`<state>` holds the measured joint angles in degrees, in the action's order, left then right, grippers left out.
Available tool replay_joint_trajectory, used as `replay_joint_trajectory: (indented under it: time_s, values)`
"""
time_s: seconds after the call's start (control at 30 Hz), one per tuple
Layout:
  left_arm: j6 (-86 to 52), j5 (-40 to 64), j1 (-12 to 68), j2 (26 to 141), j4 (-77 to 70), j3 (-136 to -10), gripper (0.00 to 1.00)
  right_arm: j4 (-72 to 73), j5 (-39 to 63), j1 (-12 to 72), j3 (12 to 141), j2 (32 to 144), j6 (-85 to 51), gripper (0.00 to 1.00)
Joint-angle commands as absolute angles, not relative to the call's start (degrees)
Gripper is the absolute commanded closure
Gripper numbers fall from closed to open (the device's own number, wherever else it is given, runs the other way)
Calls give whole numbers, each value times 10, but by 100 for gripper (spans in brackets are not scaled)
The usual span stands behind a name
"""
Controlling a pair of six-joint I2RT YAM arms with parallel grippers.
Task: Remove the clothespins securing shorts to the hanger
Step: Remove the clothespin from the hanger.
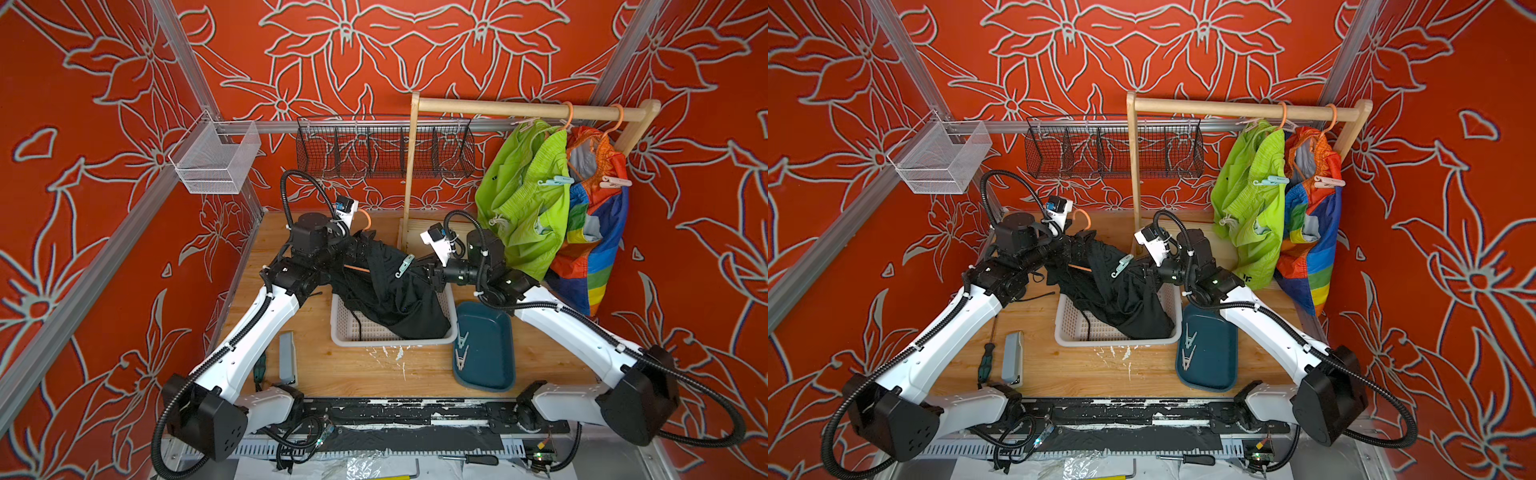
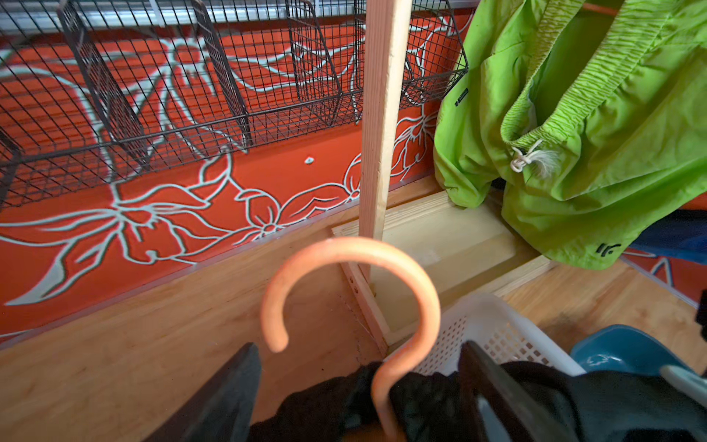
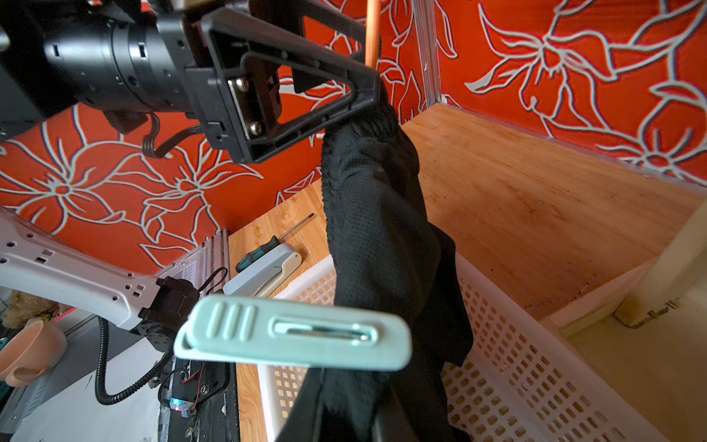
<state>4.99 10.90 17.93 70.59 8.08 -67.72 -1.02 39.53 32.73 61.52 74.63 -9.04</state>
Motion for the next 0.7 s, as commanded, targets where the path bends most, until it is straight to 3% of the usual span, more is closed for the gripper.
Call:
replay_joint_trajectory:
  time_s: [0.0, 0.13, 0.2, 0.37, 0.67]
  values:
    - [60, 133, 176, 709, 86, -693, 47, 29, 416, 332, 647, 752, -87, 100]
    - [58, 140, 174, 714, 97, -695, 75, 34, 420, 332, 653, 768, -91, 100]
    - [57, 141, 172, 713, 98, -694, 77, 35, 418, 334, 652, 773, -91, 100]
    - [51, 142, 164, 705, 95, -691, 100, 26, 403, 333, 650, 779, -84, 100]
    - [46, 142, 157, 694, 91, -684, 100, 13, 405, 334, 669, 800, -81, 100]
